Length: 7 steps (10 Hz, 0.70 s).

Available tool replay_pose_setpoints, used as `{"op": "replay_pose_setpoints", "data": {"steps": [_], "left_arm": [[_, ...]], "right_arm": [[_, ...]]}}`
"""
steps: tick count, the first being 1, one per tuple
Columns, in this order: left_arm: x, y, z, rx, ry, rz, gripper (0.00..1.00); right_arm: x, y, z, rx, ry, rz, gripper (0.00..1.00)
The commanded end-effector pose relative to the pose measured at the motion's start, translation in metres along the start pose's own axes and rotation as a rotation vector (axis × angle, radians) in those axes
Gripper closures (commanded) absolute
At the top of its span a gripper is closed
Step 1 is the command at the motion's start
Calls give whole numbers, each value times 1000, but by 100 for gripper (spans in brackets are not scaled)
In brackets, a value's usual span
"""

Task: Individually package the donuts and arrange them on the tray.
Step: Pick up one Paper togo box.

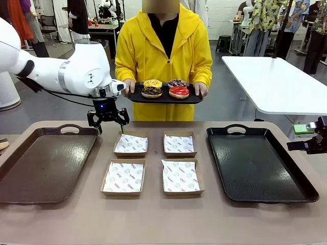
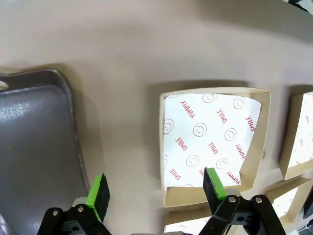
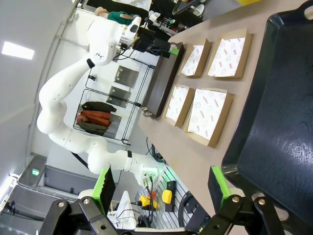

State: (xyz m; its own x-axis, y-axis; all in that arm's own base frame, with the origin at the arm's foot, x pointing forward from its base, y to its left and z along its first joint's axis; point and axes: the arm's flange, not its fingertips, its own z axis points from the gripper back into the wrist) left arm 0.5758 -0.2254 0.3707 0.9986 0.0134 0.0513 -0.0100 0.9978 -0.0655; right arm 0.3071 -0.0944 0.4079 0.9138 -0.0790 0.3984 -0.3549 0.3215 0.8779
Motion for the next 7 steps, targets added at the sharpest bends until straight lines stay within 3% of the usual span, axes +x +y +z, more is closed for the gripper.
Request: {"op": "replay_pose_setpoints", "data": {"steps": [1, 7], "left_arm": [[-2, -5, -5, -2, -23, 3, 0], [0, 0, 0, 0, 0, 0, 0]], "right_arm": [[0, 0, 0, 9, 1, 6, 0], [0, 0, 0, 9, 1, 6, 0]]}}
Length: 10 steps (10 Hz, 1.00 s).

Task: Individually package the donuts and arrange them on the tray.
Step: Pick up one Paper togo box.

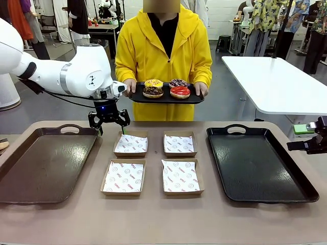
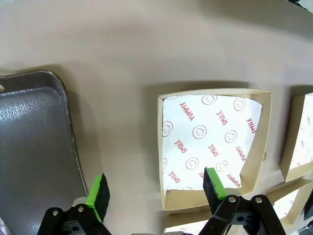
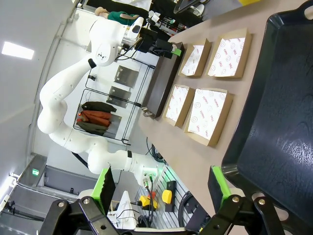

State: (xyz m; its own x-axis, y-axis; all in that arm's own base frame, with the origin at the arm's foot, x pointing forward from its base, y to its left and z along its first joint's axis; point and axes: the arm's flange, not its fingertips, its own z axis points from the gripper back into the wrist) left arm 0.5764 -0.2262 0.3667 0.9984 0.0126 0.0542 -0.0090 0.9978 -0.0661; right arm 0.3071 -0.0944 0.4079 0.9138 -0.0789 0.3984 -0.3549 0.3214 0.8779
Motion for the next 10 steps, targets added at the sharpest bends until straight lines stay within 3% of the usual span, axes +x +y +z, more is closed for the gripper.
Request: {"op": "replay_pose_setpoints", "data": {"steps": [1, 10], "left_arm": [[0, 1, 4, 1, 3, 1, 0], [19, -15, -41, 62, 39, 36, 0]], "right_arm": [[0, 0, 0, 9, 1, 6, 0], [0, 0, 0, 9, 1, 6, 0]]}}
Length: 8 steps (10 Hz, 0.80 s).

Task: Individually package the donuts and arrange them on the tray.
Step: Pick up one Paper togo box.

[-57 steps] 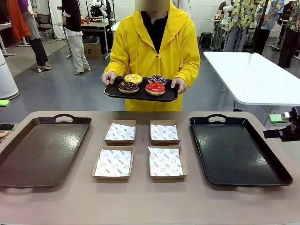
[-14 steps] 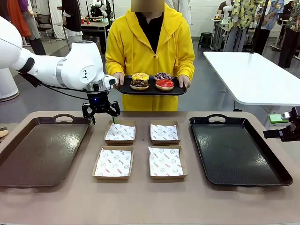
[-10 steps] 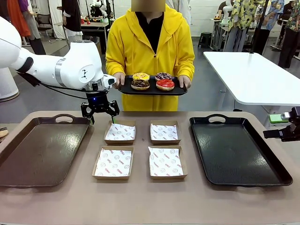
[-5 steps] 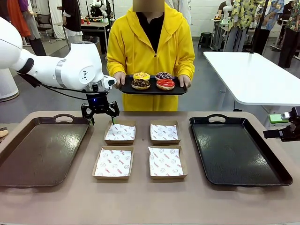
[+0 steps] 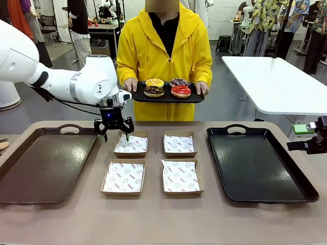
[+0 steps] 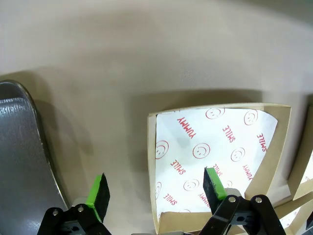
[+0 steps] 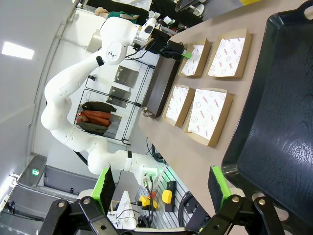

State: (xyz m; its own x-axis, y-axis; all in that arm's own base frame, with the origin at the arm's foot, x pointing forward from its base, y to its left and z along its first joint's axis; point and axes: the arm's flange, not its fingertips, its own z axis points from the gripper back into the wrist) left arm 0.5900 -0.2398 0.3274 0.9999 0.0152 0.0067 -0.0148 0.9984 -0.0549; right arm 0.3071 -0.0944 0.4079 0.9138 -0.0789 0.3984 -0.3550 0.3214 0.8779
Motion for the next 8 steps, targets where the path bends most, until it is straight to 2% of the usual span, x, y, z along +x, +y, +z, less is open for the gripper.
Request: {"op": "replay_pose_setpoints", "data": {"steps": [1, 3, 4, 6, 7, 8], "left_arm": [[9, -4, 0, 35, -23, 10, 30], [8, -6, 3, 43, -24, 12, 87], [9, -5, 2, 42, -20, 13, 100], [10, -4, -1, 44, -6, 11, 100], [12, -4, -4, 44, 3, 11, 93], [13, -4, -7, 46, 12, 10, 100]], "right_arm": [[0, 0, 0, 9, 1, 6, 0], [0, 0, 0, 9, 1, 6, 0], [0, 0, 0, 9, 1, 6, 0], [0, 0, 0, 9, 1, 6, 0], [0, 0, 0, 9, 1, 6, 0], [0, 0, 0, 9, 1, 6, 0]]}}
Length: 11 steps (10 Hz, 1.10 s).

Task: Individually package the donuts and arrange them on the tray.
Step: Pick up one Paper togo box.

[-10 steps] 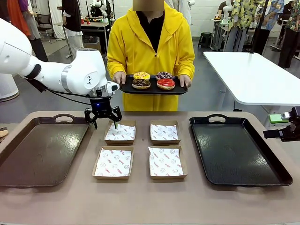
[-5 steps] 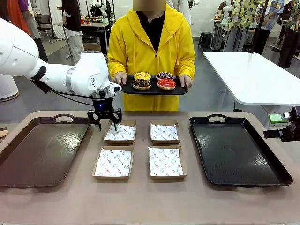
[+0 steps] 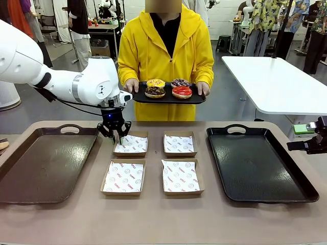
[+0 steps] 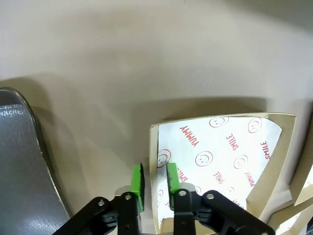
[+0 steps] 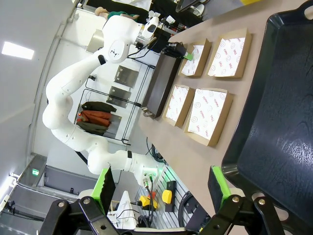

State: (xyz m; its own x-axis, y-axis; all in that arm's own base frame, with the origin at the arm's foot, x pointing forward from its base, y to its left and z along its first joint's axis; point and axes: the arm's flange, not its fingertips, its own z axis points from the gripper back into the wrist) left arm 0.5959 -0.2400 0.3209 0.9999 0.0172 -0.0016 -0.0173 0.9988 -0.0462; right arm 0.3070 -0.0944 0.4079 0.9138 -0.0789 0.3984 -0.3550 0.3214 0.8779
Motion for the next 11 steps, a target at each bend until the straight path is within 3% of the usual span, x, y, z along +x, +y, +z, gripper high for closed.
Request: {"op": "replay_pose_setpoints", "data": {"steps": [1, 7, 11], "left_arm": [[7, -4, -3, 40, 10, 7, 100], [6, -5, 5, 40, 41, 16, 100], [-19, -19, 80, 43, -24, -10, 100]], "right_arm": [[0, 0, 0, 9, 1, 6, 0], [0, 0, 0, 9, 1, 6, 0], [0, 0, 0, 9, 1, 6, 0]]}}
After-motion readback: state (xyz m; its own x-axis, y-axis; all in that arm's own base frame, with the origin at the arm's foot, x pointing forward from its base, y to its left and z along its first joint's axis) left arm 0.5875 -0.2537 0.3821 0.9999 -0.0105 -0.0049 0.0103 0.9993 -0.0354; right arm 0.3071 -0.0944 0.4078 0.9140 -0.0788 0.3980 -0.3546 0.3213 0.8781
